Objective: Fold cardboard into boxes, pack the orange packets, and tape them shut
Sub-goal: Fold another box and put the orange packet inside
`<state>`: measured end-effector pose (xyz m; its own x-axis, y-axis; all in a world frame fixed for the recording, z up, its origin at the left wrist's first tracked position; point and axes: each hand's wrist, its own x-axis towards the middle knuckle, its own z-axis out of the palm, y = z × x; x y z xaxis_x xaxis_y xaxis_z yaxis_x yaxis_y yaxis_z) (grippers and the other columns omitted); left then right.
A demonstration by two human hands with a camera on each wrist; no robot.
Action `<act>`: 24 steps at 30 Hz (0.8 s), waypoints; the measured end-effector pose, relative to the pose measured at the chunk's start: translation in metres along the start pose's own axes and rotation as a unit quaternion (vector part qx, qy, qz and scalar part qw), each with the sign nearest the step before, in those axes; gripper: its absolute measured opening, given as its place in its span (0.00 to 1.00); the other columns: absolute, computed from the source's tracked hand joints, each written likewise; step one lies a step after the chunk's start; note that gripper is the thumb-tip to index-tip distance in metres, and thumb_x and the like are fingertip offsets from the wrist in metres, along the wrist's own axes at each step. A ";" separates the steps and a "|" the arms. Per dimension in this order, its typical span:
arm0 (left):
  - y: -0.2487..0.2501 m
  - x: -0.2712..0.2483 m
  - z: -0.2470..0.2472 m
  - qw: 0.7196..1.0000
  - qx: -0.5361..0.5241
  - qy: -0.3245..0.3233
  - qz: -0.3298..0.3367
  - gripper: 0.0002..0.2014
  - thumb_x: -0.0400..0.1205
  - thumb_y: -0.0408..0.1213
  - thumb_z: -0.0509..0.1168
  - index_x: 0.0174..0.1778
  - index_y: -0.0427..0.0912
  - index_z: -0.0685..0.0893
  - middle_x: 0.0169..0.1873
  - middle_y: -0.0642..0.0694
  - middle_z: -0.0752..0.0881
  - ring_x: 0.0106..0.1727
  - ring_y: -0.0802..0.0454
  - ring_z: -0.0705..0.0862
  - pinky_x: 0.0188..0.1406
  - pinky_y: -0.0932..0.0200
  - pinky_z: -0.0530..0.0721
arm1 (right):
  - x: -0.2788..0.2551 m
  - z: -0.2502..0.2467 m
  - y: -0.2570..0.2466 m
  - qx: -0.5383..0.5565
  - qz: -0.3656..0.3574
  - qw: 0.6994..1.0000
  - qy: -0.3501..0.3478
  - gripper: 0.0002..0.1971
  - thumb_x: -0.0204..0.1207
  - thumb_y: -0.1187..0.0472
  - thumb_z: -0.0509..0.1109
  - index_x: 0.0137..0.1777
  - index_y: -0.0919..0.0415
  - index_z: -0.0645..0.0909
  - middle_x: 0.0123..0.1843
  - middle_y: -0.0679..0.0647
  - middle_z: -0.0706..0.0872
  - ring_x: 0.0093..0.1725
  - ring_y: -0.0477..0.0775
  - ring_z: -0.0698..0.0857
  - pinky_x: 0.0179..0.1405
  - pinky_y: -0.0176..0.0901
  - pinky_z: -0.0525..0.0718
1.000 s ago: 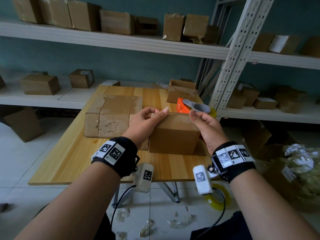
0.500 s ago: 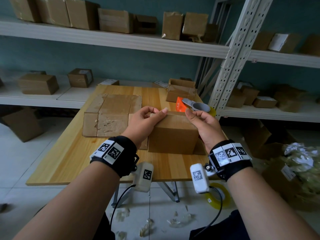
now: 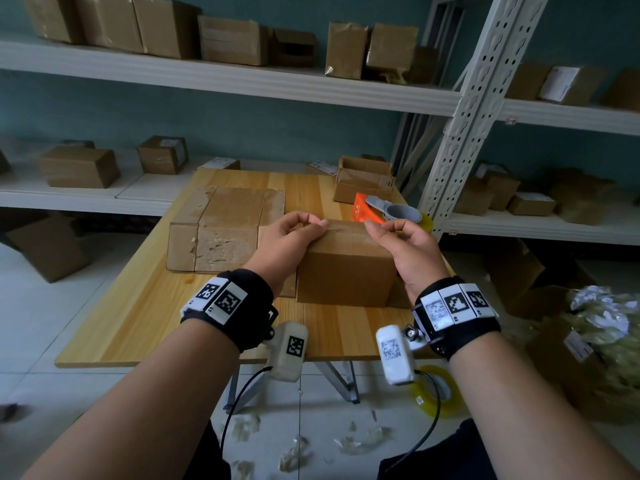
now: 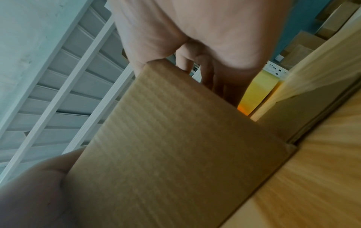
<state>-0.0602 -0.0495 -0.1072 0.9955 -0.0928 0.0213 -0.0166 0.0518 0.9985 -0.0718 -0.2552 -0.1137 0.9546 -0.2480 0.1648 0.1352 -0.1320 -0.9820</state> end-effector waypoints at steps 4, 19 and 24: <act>0.001 0.000 0.000 1.000 0.007 0.006 0.001 0.15 0.91 0.46 0.68 0.73 0.58 0.88 0.63 0.55 0.86 0.62 0.51 0.85 0.56 0.55 0.86 | 0.001 0.001 0.001 -0.007 -0.018 1.000 0.015 0.09 0.77 0.52 0.83 0.48 0.54 0.87 0.55 0.57 0.93 0.56 0.51 0.90 0.52 0.40 0.85; 0.008 -0.005 0.001 0.978 0.048 0.100 0.176 0.16 0.85 0.41 0.76 0.70 0.55 0.89 0.62 0.60 0.90 0.66 0.62 0.86 0.71 0.54 0.85 | 0.007 0.020 0.000 -0.029 -0.011 0.998 0.051 0.13 0.79 0.48 0.81 0.53 0.56 0.87 0.53 0.50 0.90 0.54 0.47 0.87 0.51 0.41 0.82; 0.020 -0.013 0.010 0.971 -0.003 0.097 0.219 0.07 0.86 0.37 0.75 0.59 0.46 0.94 0.50 0.51 0.94 0.54 0.56 0.91 0.56 0.61 0.88 | 0.010 0.035 -0.004 -0.043 -0.005 0.998 0.053 0.15 0.78 0.41 0.80 0.53 0.50 0.85 0.56 0.48 0.89 0.59 0.51 0.86 0.64 0.53 0.85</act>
<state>-0.0740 -0.0572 -0.0867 0.8921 0.1292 0.4329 -0.4420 0.0505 0.8956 -0.0539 -0.2230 -0.1113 0.9190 -0.3465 0.1881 0.1170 -0.2160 -0.9694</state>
